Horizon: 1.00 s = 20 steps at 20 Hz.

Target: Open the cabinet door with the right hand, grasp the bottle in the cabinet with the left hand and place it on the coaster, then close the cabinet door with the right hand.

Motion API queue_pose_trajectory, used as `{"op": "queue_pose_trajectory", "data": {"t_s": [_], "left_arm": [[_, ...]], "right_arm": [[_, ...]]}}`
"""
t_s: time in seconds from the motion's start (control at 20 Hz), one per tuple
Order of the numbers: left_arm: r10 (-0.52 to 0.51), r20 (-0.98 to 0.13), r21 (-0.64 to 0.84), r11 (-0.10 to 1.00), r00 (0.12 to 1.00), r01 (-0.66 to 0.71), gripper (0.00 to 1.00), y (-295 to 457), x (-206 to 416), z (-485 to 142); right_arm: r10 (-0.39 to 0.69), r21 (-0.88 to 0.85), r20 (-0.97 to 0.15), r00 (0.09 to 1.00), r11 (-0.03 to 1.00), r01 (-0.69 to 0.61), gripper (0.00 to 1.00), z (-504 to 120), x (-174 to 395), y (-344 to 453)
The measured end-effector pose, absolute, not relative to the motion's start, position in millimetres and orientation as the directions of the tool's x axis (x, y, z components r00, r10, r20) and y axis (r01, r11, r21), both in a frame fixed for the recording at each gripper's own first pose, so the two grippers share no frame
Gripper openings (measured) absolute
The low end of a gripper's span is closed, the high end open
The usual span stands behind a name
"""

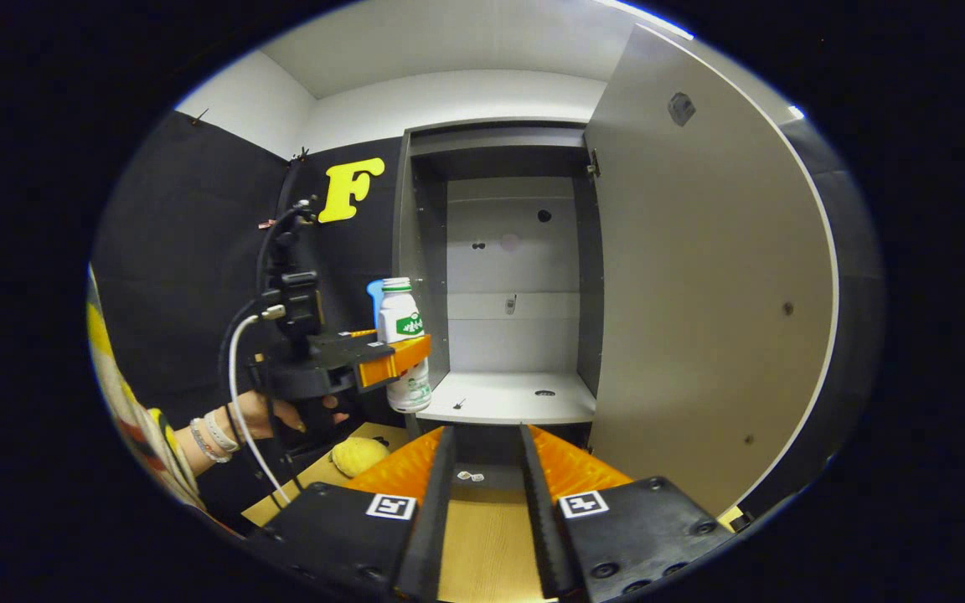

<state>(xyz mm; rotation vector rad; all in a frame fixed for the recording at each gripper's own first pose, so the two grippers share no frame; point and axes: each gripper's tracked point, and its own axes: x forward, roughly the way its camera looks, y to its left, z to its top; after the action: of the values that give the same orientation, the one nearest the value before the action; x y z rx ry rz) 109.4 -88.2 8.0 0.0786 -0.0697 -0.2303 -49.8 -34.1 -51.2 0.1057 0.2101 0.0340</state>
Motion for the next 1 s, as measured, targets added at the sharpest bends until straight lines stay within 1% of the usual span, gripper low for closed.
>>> {"op": "queue_pose_trajectory", "data": {"t_s": [0.1,0.15,0.2,0.25,0.35,0.45,0.55,0.65,0.75,0.85,1.0], "left_arm": [[-0.22,0.06,0.08,0.973,0.974,0.215,0.77,-79.9,94.2,4.9],[-0.212,0.06,0.07,0.976,0.976,0.207,0.77,-76.2,87.4,2.2],[-0.197,0.06,0.061,0.979,0.979,0.193,0.77,-71.2,81.8,-1.3],[-0.176,0.054,0.057,0.983,0.983,0.173,0.77,-65.7,76.8,-4.2],[-0.131,0.049,0.056,0.99,0.99,0.128,0.77,-55.3,65.4,-10.5],[-0.093,0.051,0.051,0.995,0.994,0.09,0.77,-50.0,59.9,-15.3],[-0.06,0.029,0.033,0.998,0.998,0.059,0.78,-47.9,44.0,-35.0],[-0.025,0.009,0.005,1.0,1.0,0.024,0.77,-49.3,29.9,-53.0],[0.018,-0.006,-0.019,1.0,1.0,-0.018,0.77,-49.1,13.3,-72.4],[0.05,-0.032,-0.028,0.998,0.998,-0.051,0.77,-52.3,-1.5,-95.8],[0.088,-0.04,-0.016,0.996,0.995,-0.089,0.78,-58.6,-24.1,-133.0]], "right_arm": [[0.045,0.095,-0.211,0.977,0.995,-0.025,0.64,-57.7,-44.7,-31.1],[0.054,0.102,-0.208,0.977,0.994,-0.033,0.78,-58.5,-42.7,-27.0],[0.053,0.108,-0.203,0.978,0.994,-0.032,0.81,-59.1,-38.7,-25.3],[0.035,0.095,-0.203,0.978,0.995,-0.015,0.89,-63.2,-32.3,-29.6],[0.014,0.05,-0.203,0.979,0.999,-0.004,0.91,-70.6,-22.9,-34.3],[0.022,0.016,-0.197,0.98,1.0,-0.02,0.94,-75.2,-13.8,-36.7],[0.056,-0.008,-0.208,0.977,0.998,-0.059,0.98,-84.4,-8.4,-34.7],[0.083,-0.036,-0.197,0.977,0.995,-0.092,0.98,-88.3,-6.3,-35.0],[0.134,-0.036,-0.187,0.973,0.989,-0.143,0.98,-93.6,-7.2,-28.6],[0.177,-0.057,-0.199,0.964,0.98,-0.191,0.98,-106.2,-10.0,-27.0],[0.204,-0.1,-0.238,0.95,0.967,-0.233,0.98,-140.0,-12.3,-31.4]]}}
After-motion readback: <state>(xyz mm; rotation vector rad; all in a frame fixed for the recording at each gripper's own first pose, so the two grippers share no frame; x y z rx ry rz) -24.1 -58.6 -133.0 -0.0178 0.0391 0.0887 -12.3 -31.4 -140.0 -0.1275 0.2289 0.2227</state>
